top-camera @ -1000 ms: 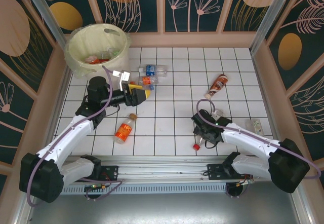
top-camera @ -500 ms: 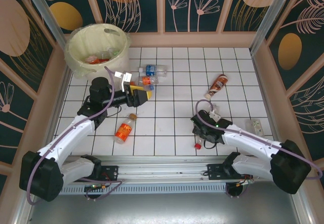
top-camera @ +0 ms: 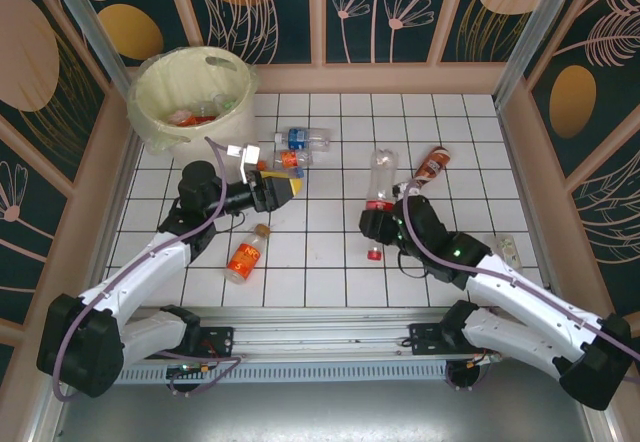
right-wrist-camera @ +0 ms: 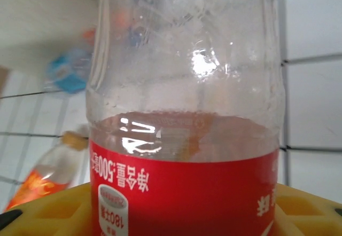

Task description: Put the plastic bottles in the bin

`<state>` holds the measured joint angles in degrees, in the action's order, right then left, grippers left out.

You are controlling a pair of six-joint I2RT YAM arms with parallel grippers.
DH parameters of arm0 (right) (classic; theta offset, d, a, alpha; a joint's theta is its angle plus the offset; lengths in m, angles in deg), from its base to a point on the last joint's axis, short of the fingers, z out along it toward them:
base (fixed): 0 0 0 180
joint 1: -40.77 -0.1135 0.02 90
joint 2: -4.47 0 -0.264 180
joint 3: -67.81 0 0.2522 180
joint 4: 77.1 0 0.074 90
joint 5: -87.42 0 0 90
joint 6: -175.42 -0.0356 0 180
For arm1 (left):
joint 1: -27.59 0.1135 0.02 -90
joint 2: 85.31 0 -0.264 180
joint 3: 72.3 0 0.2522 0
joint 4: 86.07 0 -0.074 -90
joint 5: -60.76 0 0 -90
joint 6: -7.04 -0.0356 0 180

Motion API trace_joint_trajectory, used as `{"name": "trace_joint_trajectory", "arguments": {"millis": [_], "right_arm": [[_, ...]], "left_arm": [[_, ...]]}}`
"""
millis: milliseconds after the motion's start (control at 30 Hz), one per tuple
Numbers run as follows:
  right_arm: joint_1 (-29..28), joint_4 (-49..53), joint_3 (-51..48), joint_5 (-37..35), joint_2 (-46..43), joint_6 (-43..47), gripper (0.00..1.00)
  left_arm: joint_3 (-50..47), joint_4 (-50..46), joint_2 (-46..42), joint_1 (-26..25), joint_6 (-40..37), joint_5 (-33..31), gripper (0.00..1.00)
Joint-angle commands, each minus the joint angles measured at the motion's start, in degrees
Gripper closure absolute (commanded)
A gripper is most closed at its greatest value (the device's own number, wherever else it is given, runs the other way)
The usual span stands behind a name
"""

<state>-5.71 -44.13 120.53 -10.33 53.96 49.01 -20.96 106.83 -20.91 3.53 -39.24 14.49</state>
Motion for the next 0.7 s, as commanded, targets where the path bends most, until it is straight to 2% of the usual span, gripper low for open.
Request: {"name": "trace_joint_trajectory", "arguments": {"millis": [0, 133, 233, 433, 533, 667], "right_arm": [[0.8, -9.3, 2.6, 11.5, -0.1, 7.6, 0.47], [3.4, -16.7, 3.1, 26.1, 1.1, 8.5, 0.46], [4.2, -20.9, 4.2, 34.0, 2.0, 8.0, 0.45], [4.5, -25.2, 6.7, 44.3, 4.7, 7.3, 0.43], [4.6, -27.9, 6.3, 47.0, 5.1, 6.2, 0.43], [4.6, -31.4, 4.8, 50.9, 5.6, 4.4, 0.43]], "left_arm": [[-0.2, 8.4, 0.4, -1.3, 4.1, -0.4, 0.01], [0.4, 13.1, 1.7, -3.3, 7.2, -0.7, 0.02], [1.0, 16.3, 3.4, -4.7, 9.4, -0.3, 0.02], [2.8, 24.6, 6.7, -6.8, 14.6, 1.1, 0.04], [4.3, 26.6, 8.0, -7.6, 15.7, 1.1, 0.05], [4.6, 35.5, 9.8, -7.9, 21.5, 1.6, 0.11]]}}
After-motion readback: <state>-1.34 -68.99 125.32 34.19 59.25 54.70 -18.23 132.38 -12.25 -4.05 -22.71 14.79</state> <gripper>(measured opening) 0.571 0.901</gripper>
